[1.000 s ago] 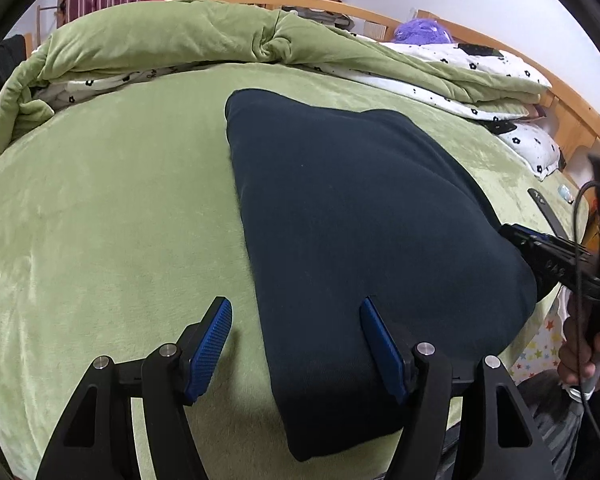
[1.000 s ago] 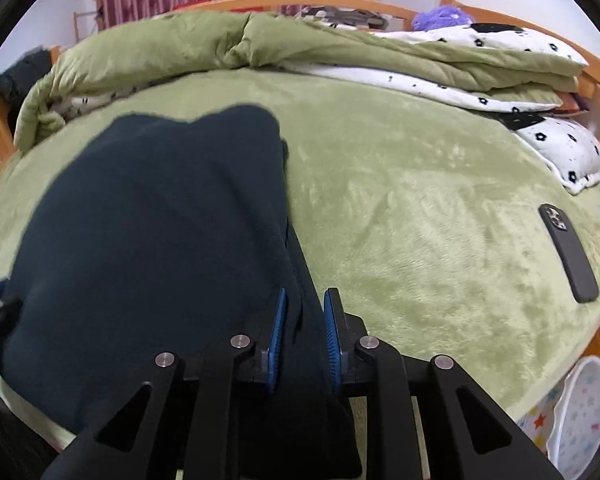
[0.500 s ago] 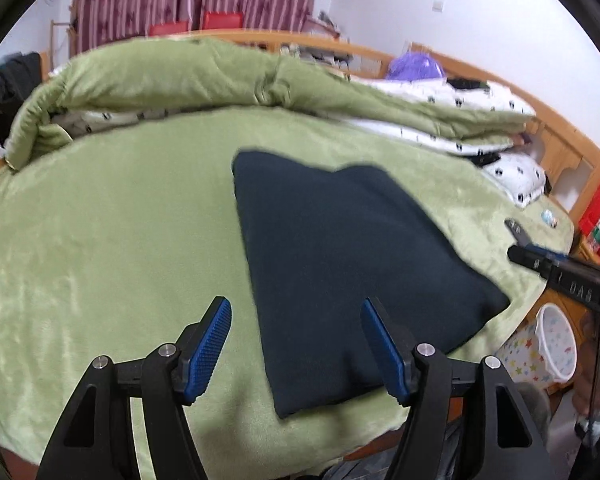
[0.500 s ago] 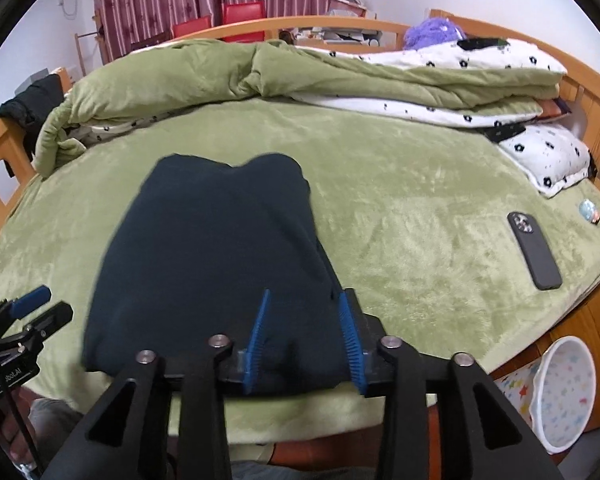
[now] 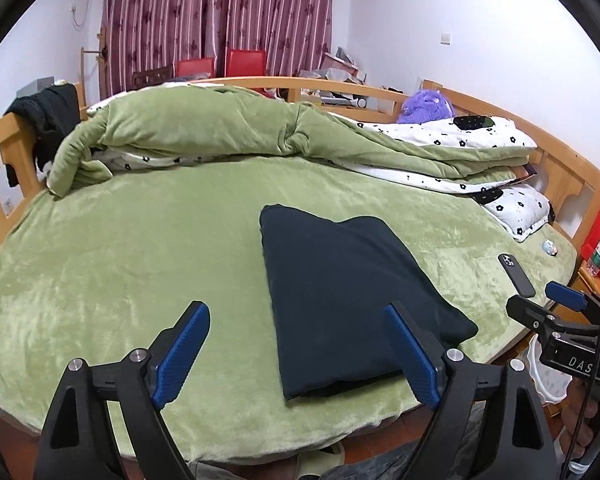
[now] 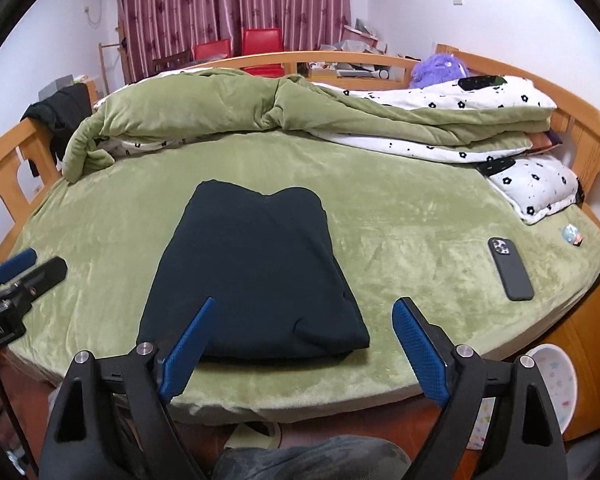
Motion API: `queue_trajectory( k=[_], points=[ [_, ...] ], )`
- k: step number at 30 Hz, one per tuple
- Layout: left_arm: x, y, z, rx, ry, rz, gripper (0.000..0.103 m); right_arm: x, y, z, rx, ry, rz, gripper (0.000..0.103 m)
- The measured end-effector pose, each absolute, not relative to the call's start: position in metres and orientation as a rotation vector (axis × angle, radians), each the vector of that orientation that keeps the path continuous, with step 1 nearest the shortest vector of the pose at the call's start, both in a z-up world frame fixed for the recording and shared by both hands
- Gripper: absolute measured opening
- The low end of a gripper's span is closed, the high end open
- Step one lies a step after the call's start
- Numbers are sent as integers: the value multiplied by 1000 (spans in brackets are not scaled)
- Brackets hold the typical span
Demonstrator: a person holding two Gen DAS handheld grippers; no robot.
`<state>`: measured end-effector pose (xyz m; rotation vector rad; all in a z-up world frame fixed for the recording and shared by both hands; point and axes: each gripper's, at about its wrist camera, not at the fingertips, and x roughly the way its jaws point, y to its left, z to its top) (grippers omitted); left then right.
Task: Fold small clothes
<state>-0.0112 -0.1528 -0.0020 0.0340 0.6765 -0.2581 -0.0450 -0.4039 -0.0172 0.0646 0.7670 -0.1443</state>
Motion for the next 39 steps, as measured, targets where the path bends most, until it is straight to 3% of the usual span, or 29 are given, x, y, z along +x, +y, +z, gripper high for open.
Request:
queue_trajectory(
  k=[39],
  points=[
    [-44,-152,11,41,646,-236,89,-76,-405,-4,62,751,-152,88]
  ],
)
